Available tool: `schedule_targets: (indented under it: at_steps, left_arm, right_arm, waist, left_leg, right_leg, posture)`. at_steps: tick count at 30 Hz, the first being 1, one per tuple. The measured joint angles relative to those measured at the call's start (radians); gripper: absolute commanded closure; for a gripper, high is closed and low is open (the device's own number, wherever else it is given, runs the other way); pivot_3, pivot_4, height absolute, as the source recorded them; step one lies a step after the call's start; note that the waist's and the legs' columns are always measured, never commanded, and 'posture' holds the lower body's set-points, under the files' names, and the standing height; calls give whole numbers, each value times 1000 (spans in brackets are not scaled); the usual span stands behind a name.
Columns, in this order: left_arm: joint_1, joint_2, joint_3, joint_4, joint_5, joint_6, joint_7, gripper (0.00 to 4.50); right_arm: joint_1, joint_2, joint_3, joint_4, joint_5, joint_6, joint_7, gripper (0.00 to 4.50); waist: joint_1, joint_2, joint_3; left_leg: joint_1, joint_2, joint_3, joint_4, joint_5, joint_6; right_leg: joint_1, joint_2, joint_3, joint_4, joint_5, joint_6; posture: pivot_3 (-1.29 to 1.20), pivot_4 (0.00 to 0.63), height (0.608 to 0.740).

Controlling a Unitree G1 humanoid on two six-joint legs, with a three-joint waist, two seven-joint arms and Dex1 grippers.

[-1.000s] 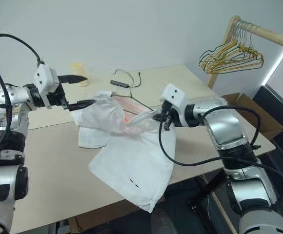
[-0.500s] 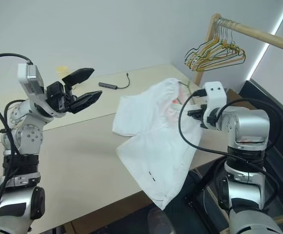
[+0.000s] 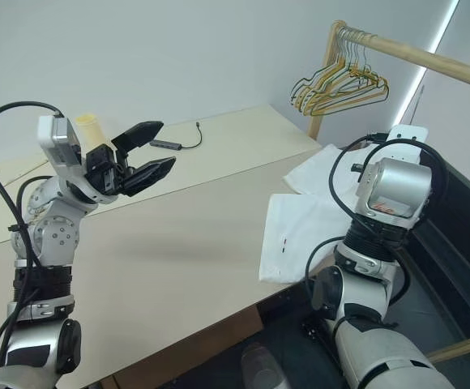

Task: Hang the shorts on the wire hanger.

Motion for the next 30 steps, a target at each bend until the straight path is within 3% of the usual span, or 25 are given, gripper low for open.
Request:
schedule_targets:
  at_steps: [5, 10, 17, 27, 30]
  left_arm:
    - [7, -9, 2, -26, -18, 0, 12, 45]
    - [14, -17, 3, -36, -21, 0, 21, 45]
    - [13, -23, -2, -34, -15, -3, 15, 45]
    - [12, -24, -18, -29, -10, -3, 11, 45]
    - [12, -23, -21, -29, -5, -3, 11, 45]
  right_arm:
    - [-47, -1, -64, 25, -10, -79, -85, 4500]
    - [-105, -77, -136, 123, 17, -142, -110, 4500]
    - [-192, -194, -215, 345, 110, -246, -115, 4500]
    - [-303, -373, -279, 723, 247, -404, -153, 4500]
    - [-315, -420, -286, 818, 292, -422, -154, 4500]
  waist:
    - [0, 0, 0]
    - [-3, 0, 0]
    - [-29, 2, 1]
    - [-56, 2, 2]
    - [-56, 2, 2]
  left_leg:
    - [0, 0, 0, 0, 0, 0]
    - [1, -3, 0, 0, 0, 0]
    - [7, -4, 0, -5, -1, 1]
    - [7, -5, 2, -7, 0, 2]
    - [8, -5, 2, -7, 0, 2]
  right_leg:
    - [0, 0, 0, -1, 0, 0]
    - [2, 0, 0, -2, 0, 1]
    - [15, 0, 0, -7, -2, 3]
    - [16, 0, 1, -9, -2, 4]
    - [17, 0, 1, -10, -6, 10]
  posture:
    - [-368, 0, 740]
    - [-387, 0, 740]
    - [-398, 0, 740]
    - [-394, 0, 740]
    - [-393, 0, 740]
